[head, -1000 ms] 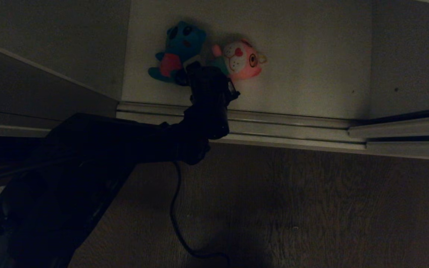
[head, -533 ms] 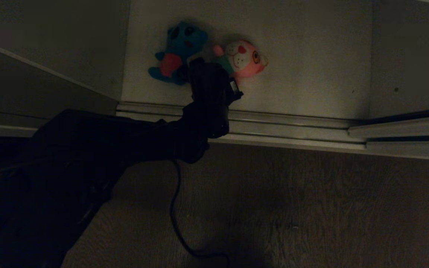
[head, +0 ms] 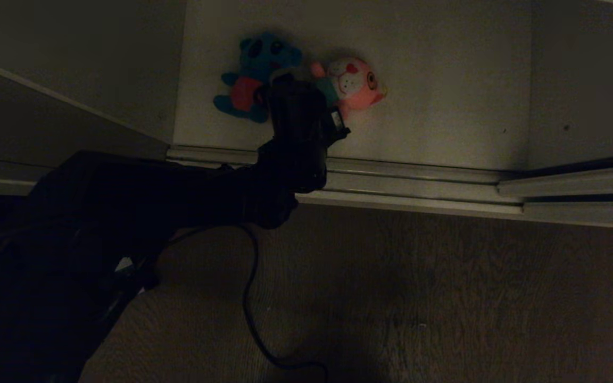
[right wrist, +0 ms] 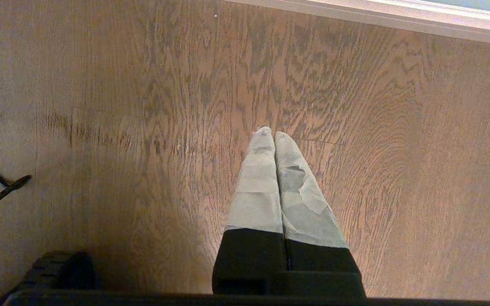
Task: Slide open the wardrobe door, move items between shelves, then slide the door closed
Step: Place the pink doll on the lower shelf
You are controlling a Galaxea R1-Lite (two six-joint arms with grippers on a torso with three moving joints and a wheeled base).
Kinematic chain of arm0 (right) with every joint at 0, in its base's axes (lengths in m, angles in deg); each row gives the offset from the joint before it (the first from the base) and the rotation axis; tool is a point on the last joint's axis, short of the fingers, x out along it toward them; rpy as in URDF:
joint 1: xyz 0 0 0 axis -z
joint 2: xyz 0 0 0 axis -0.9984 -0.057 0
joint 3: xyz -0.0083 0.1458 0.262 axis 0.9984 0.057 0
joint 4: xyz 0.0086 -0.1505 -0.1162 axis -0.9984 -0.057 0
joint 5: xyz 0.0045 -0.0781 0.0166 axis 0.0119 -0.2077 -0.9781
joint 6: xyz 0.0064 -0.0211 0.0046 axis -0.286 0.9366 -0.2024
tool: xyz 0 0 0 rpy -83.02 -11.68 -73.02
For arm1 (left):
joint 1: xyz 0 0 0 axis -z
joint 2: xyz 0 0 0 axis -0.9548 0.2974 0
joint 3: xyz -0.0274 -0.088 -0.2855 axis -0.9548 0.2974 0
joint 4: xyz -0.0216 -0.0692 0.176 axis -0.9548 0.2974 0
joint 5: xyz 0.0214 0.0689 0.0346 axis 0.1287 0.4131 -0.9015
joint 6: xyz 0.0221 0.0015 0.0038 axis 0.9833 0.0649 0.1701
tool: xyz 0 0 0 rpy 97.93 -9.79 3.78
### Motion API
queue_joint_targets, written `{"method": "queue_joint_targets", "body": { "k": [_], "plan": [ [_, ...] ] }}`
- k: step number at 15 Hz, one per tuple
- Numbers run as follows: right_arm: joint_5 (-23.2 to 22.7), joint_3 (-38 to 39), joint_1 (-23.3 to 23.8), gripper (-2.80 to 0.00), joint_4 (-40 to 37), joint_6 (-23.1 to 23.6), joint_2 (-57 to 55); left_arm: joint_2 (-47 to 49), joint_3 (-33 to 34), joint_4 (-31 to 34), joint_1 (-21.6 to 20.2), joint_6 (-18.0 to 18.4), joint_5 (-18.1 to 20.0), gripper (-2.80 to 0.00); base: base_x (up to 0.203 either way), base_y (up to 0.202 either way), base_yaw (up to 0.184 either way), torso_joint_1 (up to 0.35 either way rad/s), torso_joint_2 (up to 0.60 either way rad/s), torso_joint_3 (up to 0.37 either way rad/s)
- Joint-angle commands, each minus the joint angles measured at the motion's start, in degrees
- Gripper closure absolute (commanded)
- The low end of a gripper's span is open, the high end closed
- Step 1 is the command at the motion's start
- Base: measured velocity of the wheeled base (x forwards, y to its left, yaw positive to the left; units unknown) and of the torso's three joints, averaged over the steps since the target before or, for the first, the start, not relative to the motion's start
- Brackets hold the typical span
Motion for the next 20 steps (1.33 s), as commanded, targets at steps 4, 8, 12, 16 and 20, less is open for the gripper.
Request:
{"method": "queue_joint_targets", "body": {
  "k": [4, 8, 12, 16, 20],
  "plan": [
    [0.0, 0.2, 0.0, 0.0, 0.0, 0.0, 0.0, -0.5, 0.0, 0.5, 0.2, 0.7, -0.2, -1.98, 0.0, 0.0, 0.0, 0.0, 0.0, 0.0],
    [0.0, 0.2, 0.0, 0.0, 0.0, 0.0, 0.0, 0.6, -0.1, 1.1, 0.2, 0.9, 1.3, -2.8, 0.0, 0.0, 0.0, 0.0, 0.0, 0.0],
    [0.0, 0.2, 0.0, 0.0, 0.0, 0.0, 0.0, -0.9, 0.4, 0.5, 0.4, 0.6, 1.4, -2.8, 0.0, 0.0, 0.0, 0.0, 0.0, 0.0],
    [0.0, 0.2, 0.0, 0.0, 0.0, 0.0, 0.0, -3.6, 1.7, 0.5, 0.5, 0.5, 2.3, -2.8, 0.0, 0.0, 0.0, 0.0, 0.0, 0.0],
    [0.0, 0.2, 0.0, 0.0, 0.0, 0.0, 0.0, -6.8, 5.4, 0.5, 1.2, 0.8, 3.4, -2.8, 0.0, 0.0, 0.0, 0.0, 0.0, 0.0]
  ]
}}
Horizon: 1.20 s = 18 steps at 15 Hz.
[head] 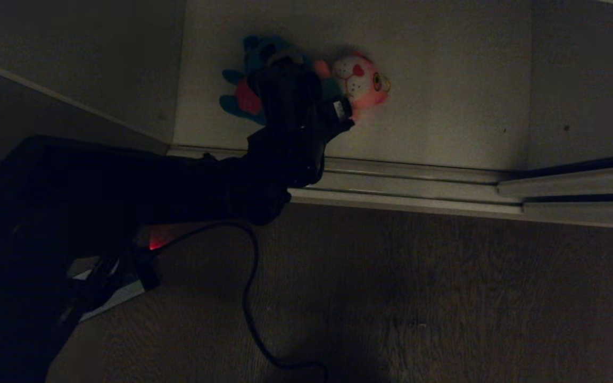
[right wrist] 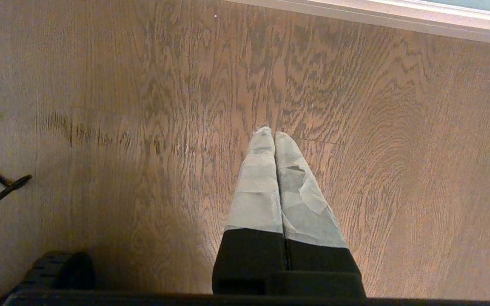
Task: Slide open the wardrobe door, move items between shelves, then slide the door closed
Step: Place the pink doll on the lower shelf
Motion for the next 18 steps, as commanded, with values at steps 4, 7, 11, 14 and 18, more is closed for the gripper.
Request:
{"method": "queue_joint_targets", "body": {
  "k": [4, 7, 11, 14, 18],
  "plan": [
    [0.0, 0.2, 0.0, 0.0, 0.0, 0.0, 0.0, -6.9, 7.0, -0.2, 0.8, -0.9, 0.2, 0.0, 0.0, 0.0, 0.0, 0.0, 0.0, 0.0],
    [0.0, 0.2, 0.0, 0.0, 0.0, 0.0, 0.0, -12.5, 13.8, 0.0, 1.5, -2.1, 0.1, 0.0, 0.0, 0.0, 0.0, 0.0, 0.0, 0.0],
    [-0.1, 0.2, 0.0, 0.0, 0.0, 0.0, 0.0, -20.6, 25.4, 0.4, 3.1, -5.0, -0.1, 0.0, 0.0, 0.0, 0.0, 0.0, 0.0, 0.0],
    [0.0, 0.2, 0.0, 0.0, 0.0, 0.0, 0.0, -27.8, 34.3, 1.2, 3.9, -7.2, -0.2, 0.0, 0.0, 0.0, 0.0, 0.0, 0.0, 0.0],
    [0.0, 0.2, 0.0, 0.0, 0.0, 0.0, 0.0, -41.2, 46.0, 6.2, 5.6, -7.5, 1.4, 0.0, 0.0, 0.0, 0.0, 0.0, 0.0, 0.0]
  ]
}}
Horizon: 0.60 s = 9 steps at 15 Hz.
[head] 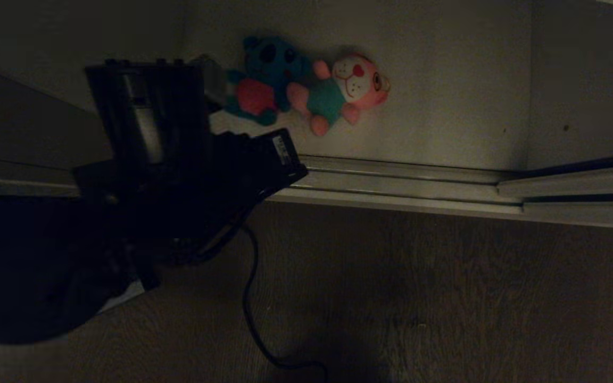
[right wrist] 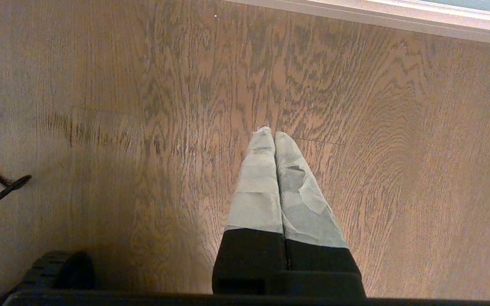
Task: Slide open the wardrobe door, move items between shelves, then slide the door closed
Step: Close the door
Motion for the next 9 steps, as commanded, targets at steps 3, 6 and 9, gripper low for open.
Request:
{"method": "queue_joint_targets", "body": {
  "k": [3, 6, 9],
  "plan": [
    [0.0, 0.2, 0.0, 0.0, 0.0, 0.0, 0.0, -20.9, 11.3, 10.4, 0.7, 0.2, 2.9, 0.0, 0.0, 0.0, 0.0, 0.0, 0.0, 0.0],
    [0.0, 0.2, 0.0, 0.0, 0.0, 0.0, 0.0, -30.7, 14.9, 23.4, 0.4, 1.1, 4.0, 0.0, 0.0, 0.0, 0.0, 0.0, 0.0, 0.0],
    [0.0, 0.2, 0.0, 0.0, 0.0, 0.0, 0.0, -34.7, 15.0, 30.1, -0.8, 3.5, 5.6, 0.0, 0.0, 0.0, 0.0, 0.0, 0.0, 0.0]
  ]
}}
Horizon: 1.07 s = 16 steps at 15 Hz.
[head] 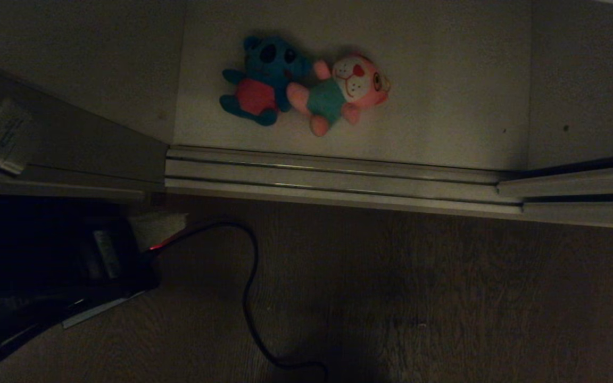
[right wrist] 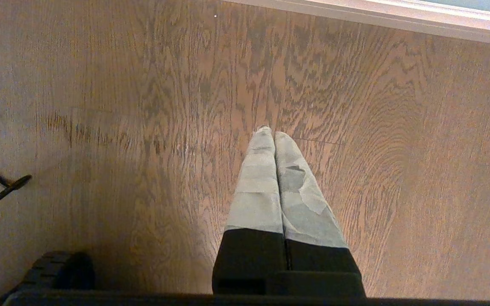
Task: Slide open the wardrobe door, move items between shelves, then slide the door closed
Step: Close the door
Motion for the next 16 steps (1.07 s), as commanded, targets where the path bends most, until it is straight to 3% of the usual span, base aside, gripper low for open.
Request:
{"method": "queue_joint_targets", "body": {
  "k": [1, 3, 4, 8, 10, 11, 13, 15, 16],
  "plan": [
    [0.0, 0.2, 0.0, 0.0, 0.0, 0.0, 0.0, -10.0, 0.0, 7.7, -1.5, 2.2, 1.7, 0.0, 0.0, 0.0, 0.0, 0.0, 0.0, 0.0],
    [0.0, 0.2, 0.0, 0.0, 0.0, 0.0, 0.0, -20.8, -0.1, 14.8, -4.5, 6.0, 4.9, 0.0, 0.0, 0.0, 0.0, 0.0, 0.0, 0.0],
    [0.0, 0.2, 0.0, 0.0, 0.0, 0.0, 0.0, -25.4, 0.1, 18.0, -8.0, 8.7, 7.5, 0.0, 0.0, 0.0, 0.0, 0.0, 0.0, 0.0],
    [0.0, 0.2, 0.0, 0.0, 0.0, 0.0, 0.0, -34.7, 2.2, 23.8, -31.0, 14.6, 21.5, 0.0, 0.0, 0.0, 0.0, 0.0, 0.0, 0.0],
    [0.0, 0.2, 0.0, 0.0, 0.0, 0.0, 0.0, -42.6, 3.9, 27.6, -37.2, 16.3, 25.7, 0.0, 0.0, 0.0, 0.0, 0.0, 0.0, 0.0],
    [-0.1, 0.2, 0.0, 0.0, 0.0, 0.0, 0.1, -45.2, 6.5, 29.3, -38.0, 17.0, 25.8, 0.0, 0.0, 0.0, 0.0, 0.0, 0.0, 0.0],
    [-0.1, 0.2, 0.0, 0.0, 0.0, 0.0, 0.0, -46.0, 12.2, 29.7, -38.7, 17.4, 18.0, 0.0, 0.0, 0.0, 0.0, 0.0, 0.0, 0.0],
    [0.0, 0.2, 0.0, 0.0, 0.0, 0.0, 0.0, -46.0, 20.8, 24.0, -38.9, 17.8, 16.6, 0.0, 0.0, 0.0, 0.0, 0.0, 0.0, 0.0],
    [0.0, 0.2, 0.0, 0.0, 0.0, 0.0, 0.0, -46.4, 24.3, 20.2, -39.5, 18.7, 17.9, 0.0, 0.0, 0.0, 0.0, 0.0, 0.0, 0.0]
  ]
}}
